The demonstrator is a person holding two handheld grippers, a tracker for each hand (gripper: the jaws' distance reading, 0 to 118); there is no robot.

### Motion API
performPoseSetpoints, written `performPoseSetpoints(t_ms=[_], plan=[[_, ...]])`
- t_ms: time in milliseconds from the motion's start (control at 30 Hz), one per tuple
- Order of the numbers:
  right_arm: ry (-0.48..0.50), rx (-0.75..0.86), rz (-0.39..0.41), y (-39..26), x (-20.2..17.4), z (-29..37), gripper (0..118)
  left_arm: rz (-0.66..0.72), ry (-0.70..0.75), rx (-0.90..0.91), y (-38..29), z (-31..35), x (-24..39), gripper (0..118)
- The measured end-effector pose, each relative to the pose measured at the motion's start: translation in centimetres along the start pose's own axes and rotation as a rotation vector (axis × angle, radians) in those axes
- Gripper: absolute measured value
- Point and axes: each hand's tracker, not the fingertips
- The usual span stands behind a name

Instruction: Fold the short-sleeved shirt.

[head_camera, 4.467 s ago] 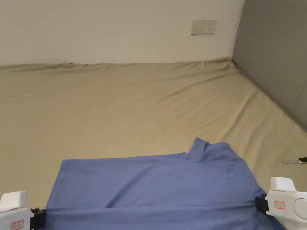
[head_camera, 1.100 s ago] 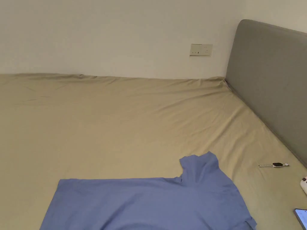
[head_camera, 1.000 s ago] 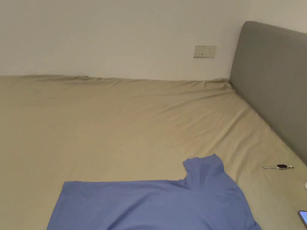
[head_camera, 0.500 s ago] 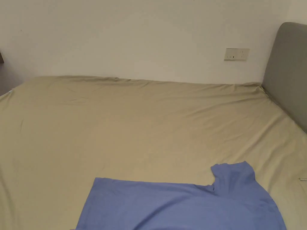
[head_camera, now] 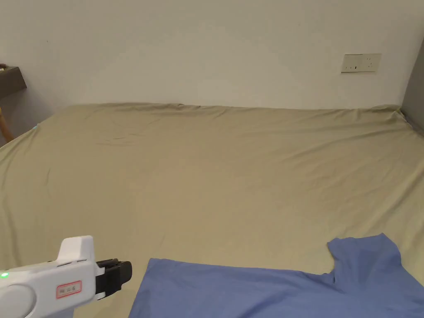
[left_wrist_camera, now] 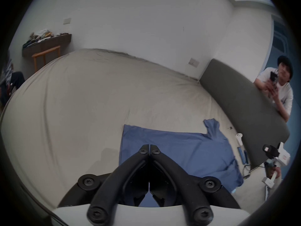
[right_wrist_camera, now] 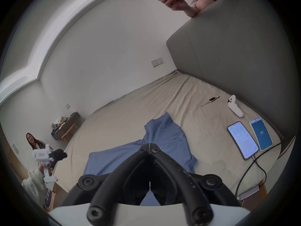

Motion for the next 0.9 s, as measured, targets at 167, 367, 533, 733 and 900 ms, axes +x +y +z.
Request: performPoseSetpoints(t_ms=[167,367,533,733,900], plan=[[-0.046,-0.074,-0.001,-0.5,0.1,-3.5,0,0.001,0.059,-0.089,3.5,-11.4,-3.6,56],[-0.087,-0.122,0.01,-2.1,3.0,-6.0,0,-0.023,0.172,-0.211,2.6,-18.3,-4.9,110],[-0.109,-0.154,0.004,-2.9,5.4,-7.2,0,-0.051,0.171,-0.264,1.1,-20.5,-5.3,67],[-0.126,-0.203,0.02,-2.0,6.5,-12.0,0,-0.079,0.029,-0.321,0.3,-18.9,-3.1,4],[-0.159,-0.271,0.091,1.7,7.3,-20.0,0,-0.183,0.08,-0.24,1.2,-18.3,-3.3,4]])
